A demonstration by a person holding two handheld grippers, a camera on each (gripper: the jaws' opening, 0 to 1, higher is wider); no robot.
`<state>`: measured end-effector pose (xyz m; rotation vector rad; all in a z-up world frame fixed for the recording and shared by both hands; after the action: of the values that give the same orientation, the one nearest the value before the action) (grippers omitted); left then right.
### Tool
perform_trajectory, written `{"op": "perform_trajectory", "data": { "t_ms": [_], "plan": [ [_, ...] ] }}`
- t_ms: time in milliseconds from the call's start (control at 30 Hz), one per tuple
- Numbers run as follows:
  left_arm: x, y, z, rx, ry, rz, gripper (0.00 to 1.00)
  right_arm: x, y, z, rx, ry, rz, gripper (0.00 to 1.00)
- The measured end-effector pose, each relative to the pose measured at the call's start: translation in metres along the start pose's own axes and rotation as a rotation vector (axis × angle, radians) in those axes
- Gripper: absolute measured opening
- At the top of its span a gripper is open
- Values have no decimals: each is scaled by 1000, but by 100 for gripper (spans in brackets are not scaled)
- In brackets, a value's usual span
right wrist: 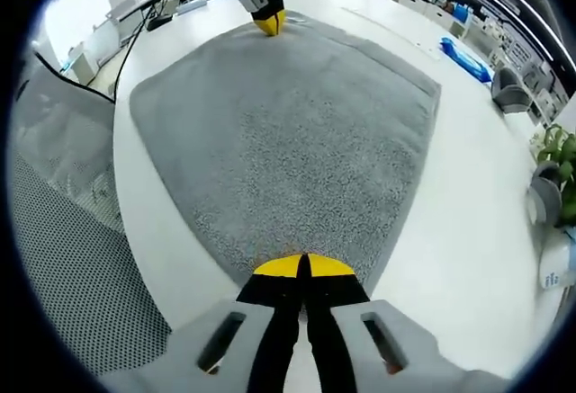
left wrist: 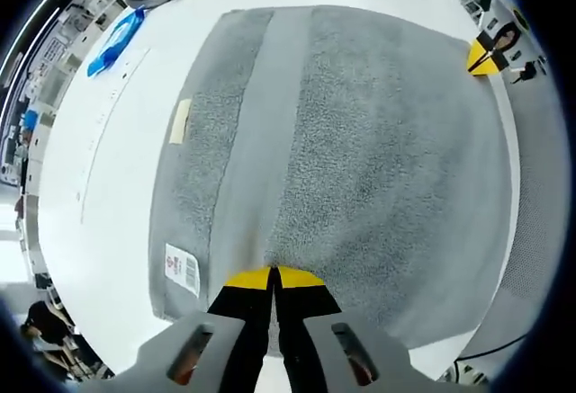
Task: Fold the towel on the table until its edges align and the towel forms a compact rectangular stack.
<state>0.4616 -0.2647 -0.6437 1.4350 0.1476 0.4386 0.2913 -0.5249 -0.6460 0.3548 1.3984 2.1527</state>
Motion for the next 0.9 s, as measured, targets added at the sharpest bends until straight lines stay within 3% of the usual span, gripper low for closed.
{"op": "perform_trajectory", "data": {
  "t_ms": [267, 367, 567, 667, 900],
  "plan": [
    [2, -2, 4, 37, -42, 7, 1, 6, 1, -1, -3, 3, 8, 0],
    [4, -3, 7, 69, -123, 28, 1, 9, 1, -1, -8, 1, 10, 0],
    [6, -5, 11, 101, -159, 46, 1, 13, 2, -2, -21, 7, 6, 0],
    [8, -5, 13, 89, -173, 46, 1, 16, 2, -2, -31, 2, 5, 0],
    [15, -4, 13, -1, -101, 9, 1, 19, 2, -1, -46, 7, 1, 0]
  ]
}}
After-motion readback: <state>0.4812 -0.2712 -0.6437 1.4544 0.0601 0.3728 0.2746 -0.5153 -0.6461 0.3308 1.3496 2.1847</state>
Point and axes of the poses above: the point that each gripper's makers call its tool centre point, and the gripper's own axes: y roughly backward along the fingers, x roughly to its left, z roughly out of its top, the point moved 2 cm from there along y, roughly backward along the fingers, and after that the axes turned 3 degrees about y, right-handed, at the moved point
